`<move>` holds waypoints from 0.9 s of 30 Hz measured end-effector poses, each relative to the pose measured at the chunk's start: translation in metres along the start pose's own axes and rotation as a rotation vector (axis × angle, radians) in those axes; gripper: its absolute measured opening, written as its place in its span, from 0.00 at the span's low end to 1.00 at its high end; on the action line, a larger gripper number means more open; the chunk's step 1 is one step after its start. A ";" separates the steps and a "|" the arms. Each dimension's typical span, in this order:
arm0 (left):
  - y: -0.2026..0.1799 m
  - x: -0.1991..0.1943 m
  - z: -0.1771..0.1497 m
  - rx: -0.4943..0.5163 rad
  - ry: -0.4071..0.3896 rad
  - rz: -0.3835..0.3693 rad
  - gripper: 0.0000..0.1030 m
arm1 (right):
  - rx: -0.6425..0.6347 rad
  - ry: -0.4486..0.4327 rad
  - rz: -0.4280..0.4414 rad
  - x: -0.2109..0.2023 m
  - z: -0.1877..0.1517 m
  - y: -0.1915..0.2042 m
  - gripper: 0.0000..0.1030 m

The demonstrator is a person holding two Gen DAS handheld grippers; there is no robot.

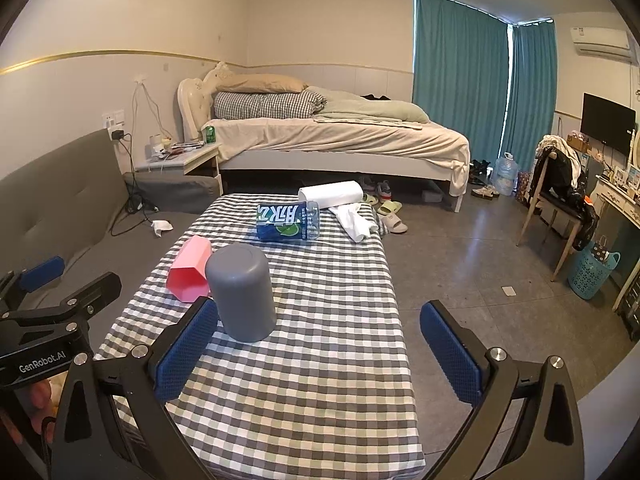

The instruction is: Flip cup upside down

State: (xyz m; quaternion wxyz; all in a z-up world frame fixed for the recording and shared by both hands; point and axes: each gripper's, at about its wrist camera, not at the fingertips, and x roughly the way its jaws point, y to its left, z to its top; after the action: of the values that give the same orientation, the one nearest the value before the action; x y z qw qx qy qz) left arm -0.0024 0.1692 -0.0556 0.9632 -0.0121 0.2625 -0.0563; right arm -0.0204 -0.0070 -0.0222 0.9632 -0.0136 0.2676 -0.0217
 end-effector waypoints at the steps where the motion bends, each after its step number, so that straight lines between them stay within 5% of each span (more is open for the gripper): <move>1: 0.000 0.000 0.000 -0.002 0.000 0.000 1.00 | 0.000 0.000 0.000 -0.001 0.000 0.000 0.99; 27: -0.003 -0.006 0.003 0.020 -0.009 -0.034 1.00 | 0.008 0.011 -0.008 -0.001 0.003 -0.003 1.00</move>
State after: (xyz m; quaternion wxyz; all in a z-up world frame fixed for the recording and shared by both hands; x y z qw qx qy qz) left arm -0.0065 0.1665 -0.0501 0.9633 -0.0074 0.2574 -0.0753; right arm -0.0196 -0.0096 -0.0191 0.9616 -0.0107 0.2729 -0.0264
